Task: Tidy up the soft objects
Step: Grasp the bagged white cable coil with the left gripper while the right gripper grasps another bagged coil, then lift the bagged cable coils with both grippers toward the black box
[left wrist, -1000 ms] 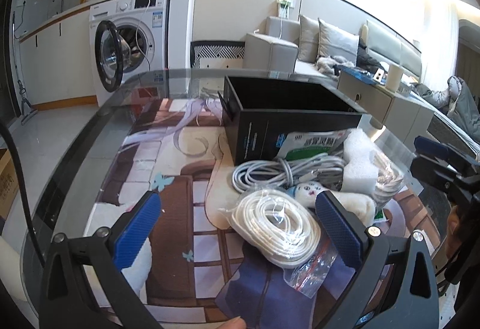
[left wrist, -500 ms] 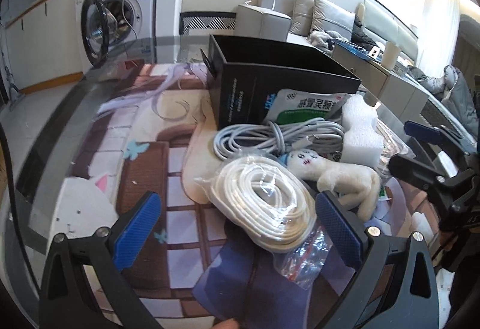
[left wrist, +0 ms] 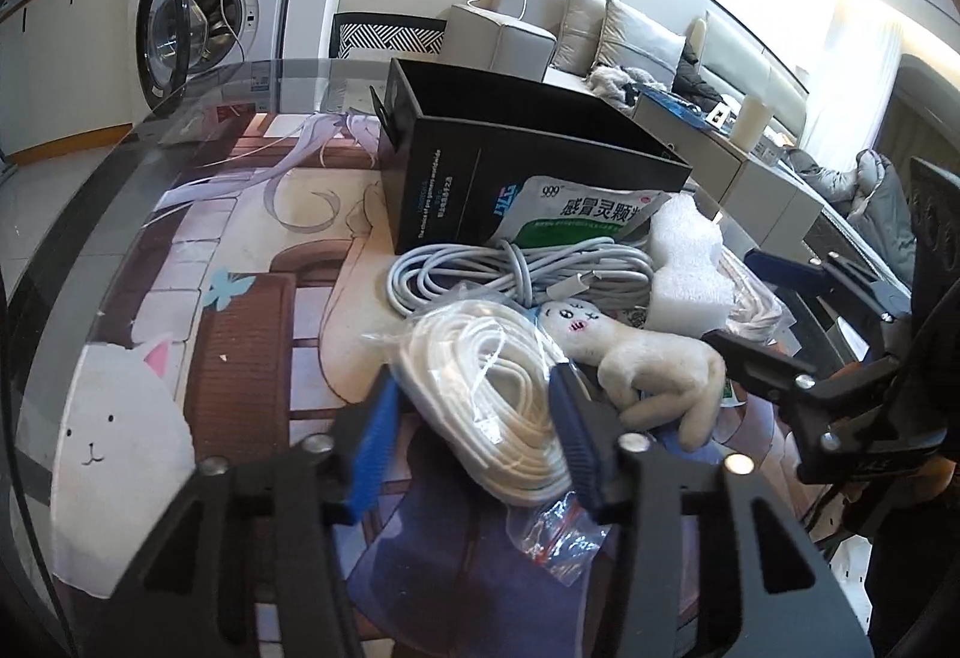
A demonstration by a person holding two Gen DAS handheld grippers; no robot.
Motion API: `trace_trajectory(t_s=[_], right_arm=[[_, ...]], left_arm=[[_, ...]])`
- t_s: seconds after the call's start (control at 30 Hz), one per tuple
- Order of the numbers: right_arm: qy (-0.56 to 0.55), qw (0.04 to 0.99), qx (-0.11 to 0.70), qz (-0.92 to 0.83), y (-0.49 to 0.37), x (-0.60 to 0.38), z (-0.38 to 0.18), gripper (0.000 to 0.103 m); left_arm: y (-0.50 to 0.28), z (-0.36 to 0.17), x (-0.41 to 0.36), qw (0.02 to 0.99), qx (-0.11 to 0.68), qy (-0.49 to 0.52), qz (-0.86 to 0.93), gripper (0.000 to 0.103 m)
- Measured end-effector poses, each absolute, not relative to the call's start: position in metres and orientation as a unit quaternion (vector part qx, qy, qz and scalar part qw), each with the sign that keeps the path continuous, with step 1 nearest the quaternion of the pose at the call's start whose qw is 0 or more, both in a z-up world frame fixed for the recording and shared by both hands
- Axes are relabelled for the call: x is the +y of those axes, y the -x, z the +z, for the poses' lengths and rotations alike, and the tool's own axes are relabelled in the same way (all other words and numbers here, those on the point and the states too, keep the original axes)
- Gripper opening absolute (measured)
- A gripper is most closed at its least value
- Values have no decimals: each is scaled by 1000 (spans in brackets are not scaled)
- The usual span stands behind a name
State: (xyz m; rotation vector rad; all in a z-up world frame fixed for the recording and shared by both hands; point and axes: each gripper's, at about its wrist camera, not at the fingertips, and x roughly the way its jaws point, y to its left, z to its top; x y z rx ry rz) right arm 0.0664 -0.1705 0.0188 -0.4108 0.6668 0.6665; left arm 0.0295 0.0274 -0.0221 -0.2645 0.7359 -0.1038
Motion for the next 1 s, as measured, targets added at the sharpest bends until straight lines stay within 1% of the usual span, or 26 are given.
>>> trace_trajectory(t_s=[0.03, 0.13, 0.23, 0.33, 0.6, 0.8, 0.9, 1.0], right_arm=[[202, 869, 319, 319, -66, -168, 18, 85], [210, 865, 323, 320, -68, -165, 15, 81], [208, 862, 330, 324, -71, -163, 13, 75], [198, 861, 338, 324, -73, -164, 11, 70], [172, 865, 348, 320, -72, -178, 14, 49], [152, 867, 347, 323, -68, -186, 17, 38], [140, 868, 347, 327, -67, -192, 20, 34], [136, 869, 345, 329, -63, -196, 23, 33]], left_arm=[[-29, -21, 28, 924, 355, 130, -50, 34], [-27, -18, 32, 926, 349, 136, -52, 26], [-25, -16, 34, 928, 340, 140, -56, 20], [-22, -13, 34, 931, 331, 142, -62, 17], [-17, -2, 34, 938, 311, 137, -64, 14], [-11, 5, 35, 944, 298, 130, -58, 13], [-9, 9, 37, 946, 292, 129, -56, 13], [-7, 13, 39, 948, 286, 129, -54, 13]])
